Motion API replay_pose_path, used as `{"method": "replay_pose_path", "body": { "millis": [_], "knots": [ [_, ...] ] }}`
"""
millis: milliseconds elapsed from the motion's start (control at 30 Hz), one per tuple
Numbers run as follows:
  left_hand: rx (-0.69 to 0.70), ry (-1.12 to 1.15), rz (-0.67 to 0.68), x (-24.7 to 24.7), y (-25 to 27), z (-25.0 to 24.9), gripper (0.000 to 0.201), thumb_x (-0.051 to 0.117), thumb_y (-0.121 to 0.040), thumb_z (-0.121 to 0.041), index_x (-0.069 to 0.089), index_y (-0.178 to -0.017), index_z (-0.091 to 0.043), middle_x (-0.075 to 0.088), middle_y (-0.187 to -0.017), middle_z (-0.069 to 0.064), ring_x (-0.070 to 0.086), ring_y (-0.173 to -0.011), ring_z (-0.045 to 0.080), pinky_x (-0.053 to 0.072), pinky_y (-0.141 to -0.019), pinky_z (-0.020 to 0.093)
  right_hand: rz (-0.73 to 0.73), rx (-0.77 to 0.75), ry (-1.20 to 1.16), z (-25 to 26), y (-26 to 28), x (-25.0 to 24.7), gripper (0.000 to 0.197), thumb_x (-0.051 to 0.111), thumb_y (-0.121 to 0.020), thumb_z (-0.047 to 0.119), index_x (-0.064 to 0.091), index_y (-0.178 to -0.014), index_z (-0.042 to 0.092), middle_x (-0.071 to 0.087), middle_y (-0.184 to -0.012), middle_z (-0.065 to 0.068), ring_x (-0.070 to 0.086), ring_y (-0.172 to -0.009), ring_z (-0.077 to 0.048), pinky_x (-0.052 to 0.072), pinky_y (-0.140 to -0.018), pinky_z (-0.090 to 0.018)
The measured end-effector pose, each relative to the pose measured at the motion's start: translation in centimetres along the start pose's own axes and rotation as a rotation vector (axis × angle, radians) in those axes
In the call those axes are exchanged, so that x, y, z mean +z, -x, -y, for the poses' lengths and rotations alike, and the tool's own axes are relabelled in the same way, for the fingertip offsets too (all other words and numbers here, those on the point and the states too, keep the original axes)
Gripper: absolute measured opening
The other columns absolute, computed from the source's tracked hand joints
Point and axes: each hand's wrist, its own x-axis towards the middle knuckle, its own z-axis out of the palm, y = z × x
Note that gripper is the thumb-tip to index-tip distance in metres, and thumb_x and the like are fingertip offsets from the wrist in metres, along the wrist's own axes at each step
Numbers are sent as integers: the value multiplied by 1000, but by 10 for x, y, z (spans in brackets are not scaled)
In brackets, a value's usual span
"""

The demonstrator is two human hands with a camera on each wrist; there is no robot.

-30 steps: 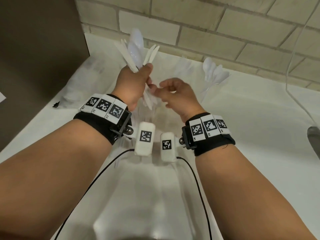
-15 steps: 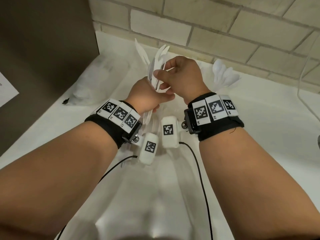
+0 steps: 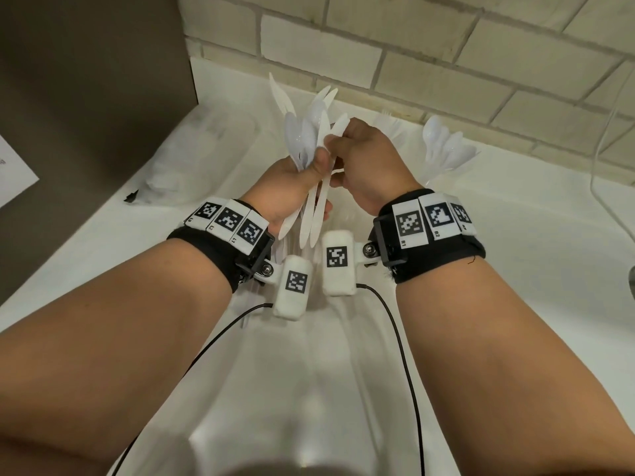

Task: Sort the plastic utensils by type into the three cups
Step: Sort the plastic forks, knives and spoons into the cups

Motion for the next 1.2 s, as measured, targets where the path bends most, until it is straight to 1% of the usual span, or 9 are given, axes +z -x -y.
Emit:
{"method": "replay_pose_path", "body": {
  "millis": [133, 267, 433, 633, 767, 867, 1000, 1100, 1200],
  "knots": [
    [-43, 81, 17, -1, -3, 3, 46, 42, -95, -50, 66, -96, -12, 68, -87, 10, 63, -61, 19, 59, -69, 39, 7, 23, -41, -3, 1, -1, 7, 49, -90, 9, 54, -86, 11, 65, -98, -24, 64, -91, -44, 54, -76, -51],
    [-72, 185, 13, -7, -8, 7, 49, 43, -98, -43, 63, -113, -1, 65, -99, 21, 64, -80, 26, 57, -73, 37, -17, 47, -37, -5, 2, -7, 11, 45, -96, 10, 53, -102, 4, 70, -98, -17, 67, -83, -30, 51, -64, -37],
    [-102, 252, -286, -18, -10, 5, 31, 48, -98, -36, 54, -86, -8, 55, -73, 3, 64, -60, 17, 57, -73, 39, -118, 8, -44, 9, -2, -31, 23, 41, -98, 7, 49, -119, 12, 73, -91, -1, 66, -87, -19, 56, -70, -35],
    [-97, 286, -353, -30, -8, 4, 27, 46, -99, -35, 51, -88, -11, 50, -73, 3, 61, -62, 19, 56, -75, 41, -400, -258, -306, 38, -32, -37, 22, 41, -95, 0, 49, -103, 18, 71, -86, -1, 66, -87, -17, 57, -78, -40],
    [-118, 296, -335, -27, -9, 3, 28, 48, -98, -35, 51, -86, -10, 51, -71, 3, 61, -59, 18, 56, -74, 41, -441, -424, -299, 44, -62, -14, 19, 42, -95, 0, 47, -109, 12, 70, -96, -8, 64, -89, -16, 53, -89, -43],
    [-117, 290, -329, -30, -10, 3, 27, 47, -99, -34, 51, -86, -10, 51, -71, 3, 61, -48, 11, 56, -61, 31, -419, -399, -233, 38, -89, 1, 23, 43, -94, 0, 50, -100, 22, 71, -96, -9, 67, -95, -22, 52, -94, -49],
    [-129, 321, -326, -39, -14, 8, 29, 47, -99, -33, 51, -83, -10, 51, -69, 4, 62, -53, 17, 54, -73, 43, -374, -291, -65, 20, -117, 12, 27, 44, -92, 2, 48, -98, 28, 72, -90, -2, 67, -91, -20, 53, -89, -43],
    [-148, 365, -314, -43, -16, 10, 30, 48, -98, -33, 52, -78, -10, 50, -67, 4, 59, -56, 20, 52, -75, 43, -310, -166, 55, 7, -133, 14, 22, 48, -89, 8, 54, -108, 18, 72, -89, 1, 68, -91, -21, 55, -84, -41],
    [-160, 355, -296, -43, -16, 12, 31, 48, -98, -34, 52, -79, -10, 50, -68, 4, 59, -59, 20, 53, -77, 42, -270, -44, 188, 1, -139, 14, 37, 62, -79, 20, 60, -114, 9, 68, -108, -8, 67, -96, -27, 55, -86, -47]
  ]
}}
